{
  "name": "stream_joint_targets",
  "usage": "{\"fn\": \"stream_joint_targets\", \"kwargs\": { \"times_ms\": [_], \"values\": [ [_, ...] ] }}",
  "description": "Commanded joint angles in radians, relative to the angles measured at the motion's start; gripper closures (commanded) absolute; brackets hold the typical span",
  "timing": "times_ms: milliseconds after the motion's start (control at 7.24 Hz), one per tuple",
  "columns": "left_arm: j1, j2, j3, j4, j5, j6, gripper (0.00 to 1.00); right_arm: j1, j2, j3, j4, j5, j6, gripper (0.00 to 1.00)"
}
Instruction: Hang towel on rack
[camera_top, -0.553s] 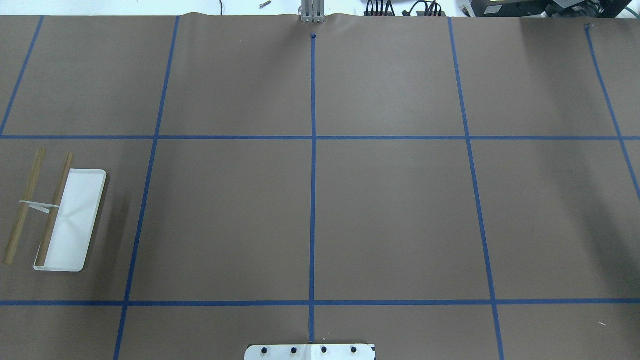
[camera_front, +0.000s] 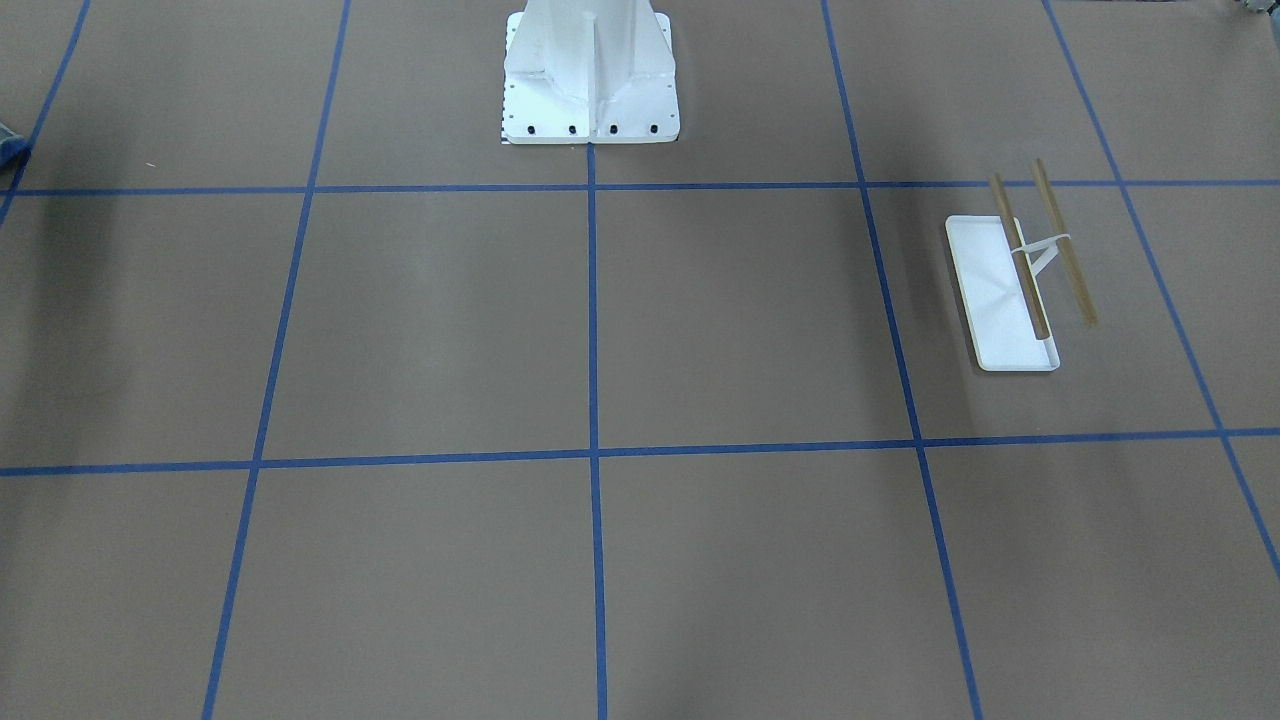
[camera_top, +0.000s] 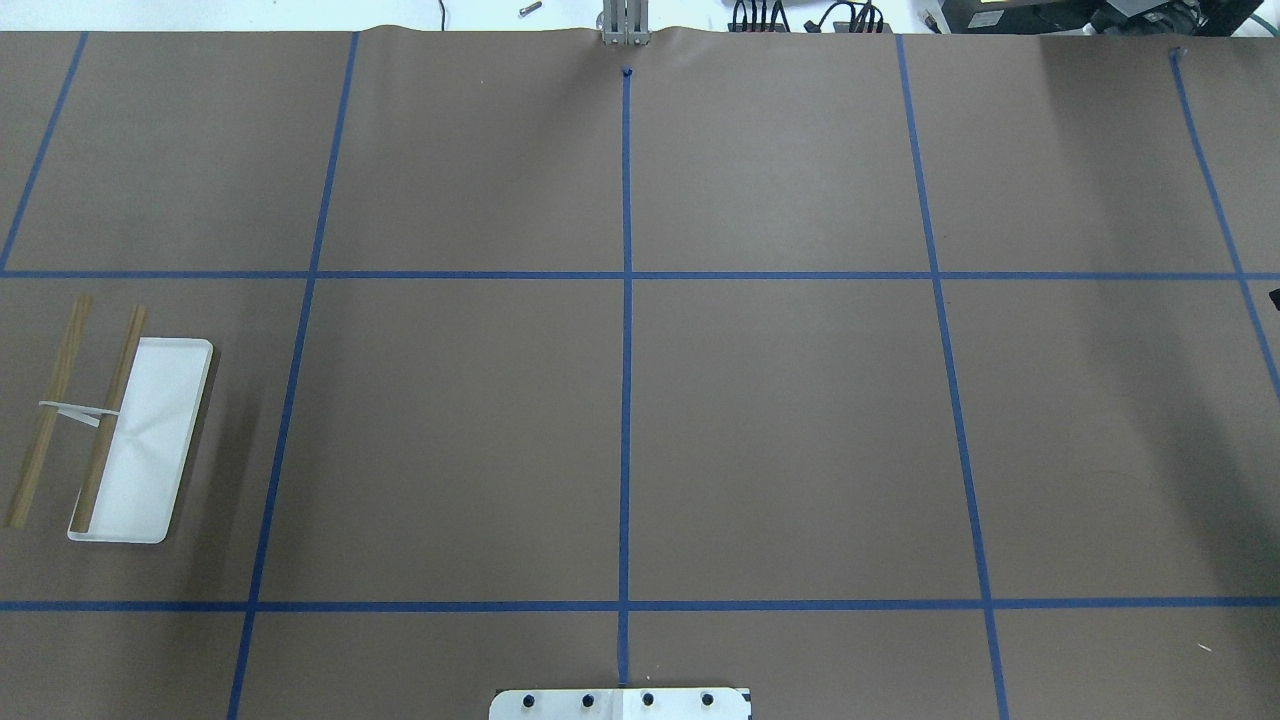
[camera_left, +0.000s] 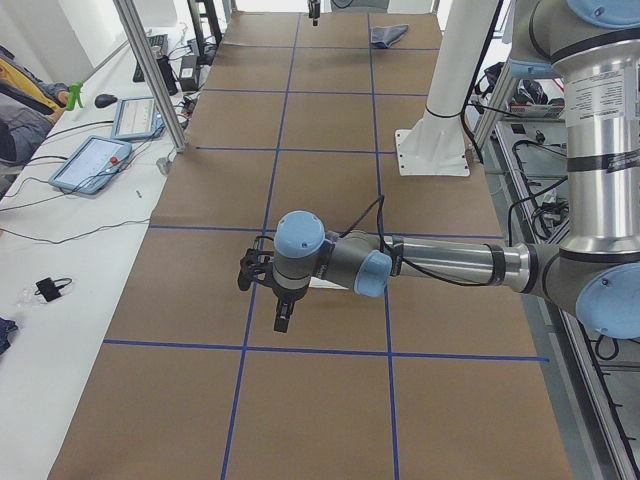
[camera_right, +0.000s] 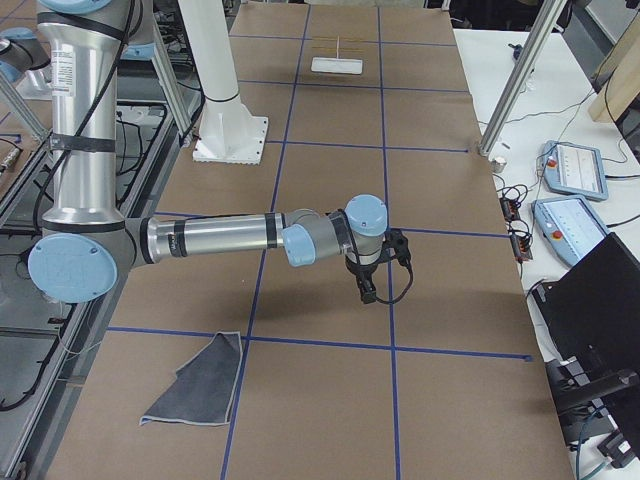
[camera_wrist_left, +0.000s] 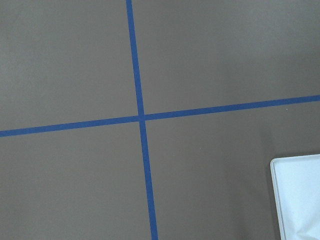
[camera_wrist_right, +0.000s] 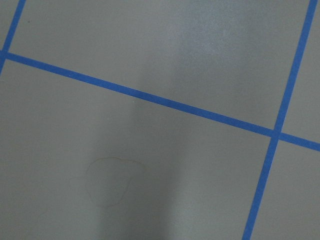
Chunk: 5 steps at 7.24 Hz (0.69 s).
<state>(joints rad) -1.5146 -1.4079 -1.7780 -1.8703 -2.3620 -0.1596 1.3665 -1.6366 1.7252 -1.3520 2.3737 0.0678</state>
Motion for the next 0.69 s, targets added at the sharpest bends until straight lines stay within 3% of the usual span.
{"fn": "stream_joint_targets", "kwargs": {
  "times_ms": [0, 276, 553],
  "values": [
    [0.002, 0.007, 0.024, -0.046, 0.001, -0.024, 0.02, -0.024, -0.002, 0.004, 0.013, 0.001, 0.003, 0.0],
    [0.002, 0.007, 0.041, -0.047, 0.0, -0.027, 0.02, -0.024, -0.031, 0.014, 0.019, -0.007, 0.009, 0.0],
    [0.002, 0.007, 0.035, -0.047, -0.002, -0.029, 0.02, -0.029, -0.034, 0.014, 0.063, -0.011, 0.142, 0.0]
  ]
}}
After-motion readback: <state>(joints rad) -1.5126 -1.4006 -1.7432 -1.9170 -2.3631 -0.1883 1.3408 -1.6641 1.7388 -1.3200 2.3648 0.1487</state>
